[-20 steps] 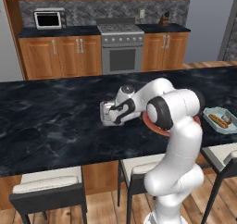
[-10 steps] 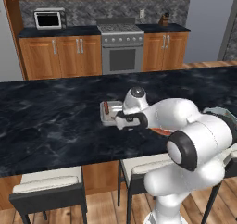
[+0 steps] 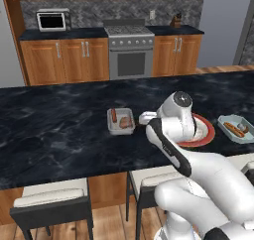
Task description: Place one cooked food and one vegetable from the large plate to each tupperware container.
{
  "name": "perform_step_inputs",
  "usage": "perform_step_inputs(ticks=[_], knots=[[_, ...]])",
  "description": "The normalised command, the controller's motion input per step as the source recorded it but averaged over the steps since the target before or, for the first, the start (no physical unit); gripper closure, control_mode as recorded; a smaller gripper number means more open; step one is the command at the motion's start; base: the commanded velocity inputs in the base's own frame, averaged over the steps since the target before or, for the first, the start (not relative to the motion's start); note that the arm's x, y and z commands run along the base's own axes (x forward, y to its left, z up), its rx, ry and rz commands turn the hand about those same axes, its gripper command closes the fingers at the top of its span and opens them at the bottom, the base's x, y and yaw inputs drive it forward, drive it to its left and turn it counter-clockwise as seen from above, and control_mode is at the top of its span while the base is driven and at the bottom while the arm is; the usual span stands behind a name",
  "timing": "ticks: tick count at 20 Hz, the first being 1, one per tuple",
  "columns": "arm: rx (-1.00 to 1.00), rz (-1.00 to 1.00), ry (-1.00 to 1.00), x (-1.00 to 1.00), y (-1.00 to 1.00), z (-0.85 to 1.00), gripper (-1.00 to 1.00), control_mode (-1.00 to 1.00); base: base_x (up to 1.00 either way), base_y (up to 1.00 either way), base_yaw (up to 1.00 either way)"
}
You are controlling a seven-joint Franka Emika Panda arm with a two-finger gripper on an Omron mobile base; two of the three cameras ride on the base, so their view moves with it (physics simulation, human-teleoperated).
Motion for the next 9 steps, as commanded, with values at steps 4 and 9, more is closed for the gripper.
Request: perform_step_inputs(ticks=[4,9], knots=[[0.00,0.00,0.13,-0.67,-0.39,1.00,-1.00,-1.00,0.00,0.00,0.00],[-0.01,0.00,0.17,-0.79,-0.23,1.00,-1.00,-1.00,0.00,0.00,0.00]])
